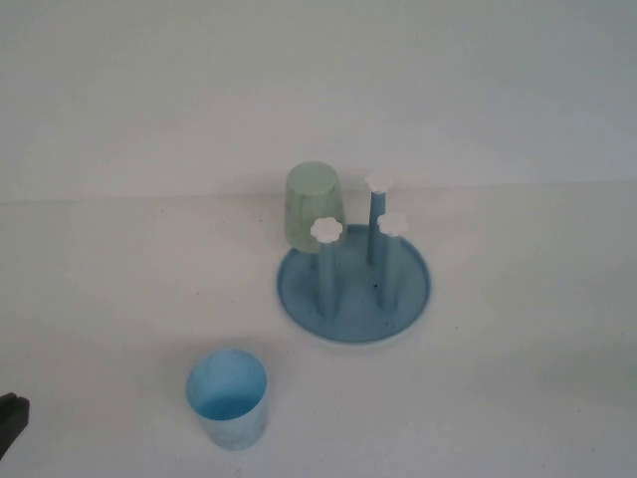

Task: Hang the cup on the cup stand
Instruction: Pick up the cup from the table

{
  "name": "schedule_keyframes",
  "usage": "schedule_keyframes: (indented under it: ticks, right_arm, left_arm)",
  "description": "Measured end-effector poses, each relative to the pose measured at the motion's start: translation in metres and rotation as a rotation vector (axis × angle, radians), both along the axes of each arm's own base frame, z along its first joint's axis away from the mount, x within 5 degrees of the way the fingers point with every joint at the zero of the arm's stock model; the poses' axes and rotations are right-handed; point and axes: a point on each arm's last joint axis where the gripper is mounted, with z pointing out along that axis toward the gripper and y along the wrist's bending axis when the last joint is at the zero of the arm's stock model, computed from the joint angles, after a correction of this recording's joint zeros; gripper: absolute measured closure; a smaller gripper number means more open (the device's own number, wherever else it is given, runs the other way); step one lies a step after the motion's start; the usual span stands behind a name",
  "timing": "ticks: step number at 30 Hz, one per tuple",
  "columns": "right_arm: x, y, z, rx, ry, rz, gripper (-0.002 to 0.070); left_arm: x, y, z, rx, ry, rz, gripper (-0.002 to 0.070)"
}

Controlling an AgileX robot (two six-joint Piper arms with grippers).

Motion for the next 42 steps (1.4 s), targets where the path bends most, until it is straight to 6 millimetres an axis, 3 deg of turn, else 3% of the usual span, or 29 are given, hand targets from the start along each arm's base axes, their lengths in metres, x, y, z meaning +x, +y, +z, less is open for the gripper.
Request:
schedule_keyframes:
  ticks: [3, 9, 17, 27, 32, 36, 42]
  right_arm:
    - [-0.004, 0.015, -0.004, 0.026, 0.062, 0.209, 0.0674]
    - [-0.007, 0.038, 0.006, 0.137, -0.027, 0.485, 0.0674]
    - [-0.013, 0.046, 0.008, 0.145, -0.038, 0.625, 0.0674]
    - [-0.015, 0.050, 0.009, 0.198, -0.039, 0.649, 0.0674]
    - [-0.016, 0.052, 0.009, 0.211, -0.028, 0.662, 0.0674]
    - [-0.016, 0.052, 0.009, 0.209, -0.029, 0.665, 0.0674]
    - [-0.019, 0.052, 0.008, 0.214, -0.002, 0.682, 0.0674]
  left_arm:
    - [0.000, 0.000, 0.000, 0.000, 0.000, 0.000, 0.0677]
    - [0.000, 0.000, 0.000, -0.001, 0.002, -0.001, 0.0677]
    - [0.000, 0.000, 0.000, -0.004, 0.002, -0.002, 0.0677]
    - [0.005, -0.006, 0.002, -0.121, 0.029, -0.024, 0.0677]
    - [0.040, -0.005, -0.010, -0.062, 0.145, 0.001, 0.0677]
    - [0.078, -0.010, -0.021, 0.040, 0.334, -0.100, 0.0677]
    - [0.135, -0.021, -0.018, 0.043, 0.426, -0.224, 0.0677]
